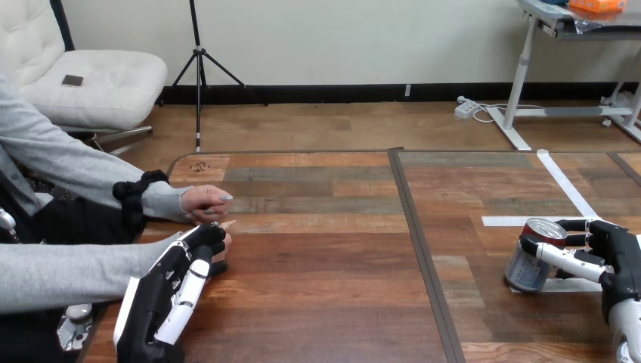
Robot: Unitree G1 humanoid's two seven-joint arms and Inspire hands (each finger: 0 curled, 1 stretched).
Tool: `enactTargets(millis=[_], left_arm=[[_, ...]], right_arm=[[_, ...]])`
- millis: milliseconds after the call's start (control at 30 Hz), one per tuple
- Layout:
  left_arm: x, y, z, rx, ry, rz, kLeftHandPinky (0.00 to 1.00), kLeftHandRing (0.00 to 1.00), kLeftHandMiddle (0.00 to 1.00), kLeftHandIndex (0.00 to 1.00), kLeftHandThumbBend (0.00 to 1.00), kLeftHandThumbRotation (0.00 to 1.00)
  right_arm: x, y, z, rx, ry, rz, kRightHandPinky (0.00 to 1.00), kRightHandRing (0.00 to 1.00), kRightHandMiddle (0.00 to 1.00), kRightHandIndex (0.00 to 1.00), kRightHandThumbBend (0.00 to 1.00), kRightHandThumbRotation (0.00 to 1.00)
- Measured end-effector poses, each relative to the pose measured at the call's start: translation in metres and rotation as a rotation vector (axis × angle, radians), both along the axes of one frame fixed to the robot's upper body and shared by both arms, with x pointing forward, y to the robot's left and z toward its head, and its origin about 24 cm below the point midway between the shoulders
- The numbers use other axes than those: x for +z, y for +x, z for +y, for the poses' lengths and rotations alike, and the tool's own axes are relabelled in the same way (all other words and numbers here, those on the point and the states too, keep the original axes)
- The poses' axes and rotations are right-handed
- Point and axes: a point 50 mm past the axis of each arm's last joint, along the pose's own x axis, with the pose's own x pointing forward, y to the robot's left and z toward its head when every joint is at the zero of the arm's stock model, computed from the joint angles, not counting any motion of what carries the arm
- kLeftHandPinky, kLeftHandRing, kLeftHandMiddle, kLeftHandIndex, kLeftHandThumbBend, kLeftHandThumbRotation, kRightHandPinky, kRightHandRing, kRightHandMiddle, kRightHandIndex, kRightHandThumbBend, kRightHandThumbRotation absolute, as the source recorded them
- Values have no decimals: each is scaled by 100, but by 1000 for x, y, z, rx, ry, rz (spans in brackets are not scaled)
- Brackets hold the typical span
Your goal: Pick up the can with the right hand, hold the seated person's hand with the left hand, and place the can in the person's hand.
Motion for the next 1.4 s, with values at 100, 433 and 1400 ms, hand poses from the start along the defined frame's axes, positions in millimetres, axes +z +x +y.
enactTargets(millis=[100, 433, 1400], left_arm=[[0, 0, 0, 0, 0, 0, 77, 84, 81, 76, 28, 59], [0, 0, 0, 6, 0, 0, 77, 84, 81, 75, 28, 59], [2, 0, -1, 6, 54, -17, 72, 82, 80, 74, 31, 61]], right_arm=[[0, 0, 0, 1, -1, 0, 37, 41, 46, 47, 74, 0], [1, 0, 1, 13, -11, -7, 36, 40, 46, 46, 73, 0], [5, 0, 4, 63, -36, -59, 35, 39, 45, 47, 75, 0]])
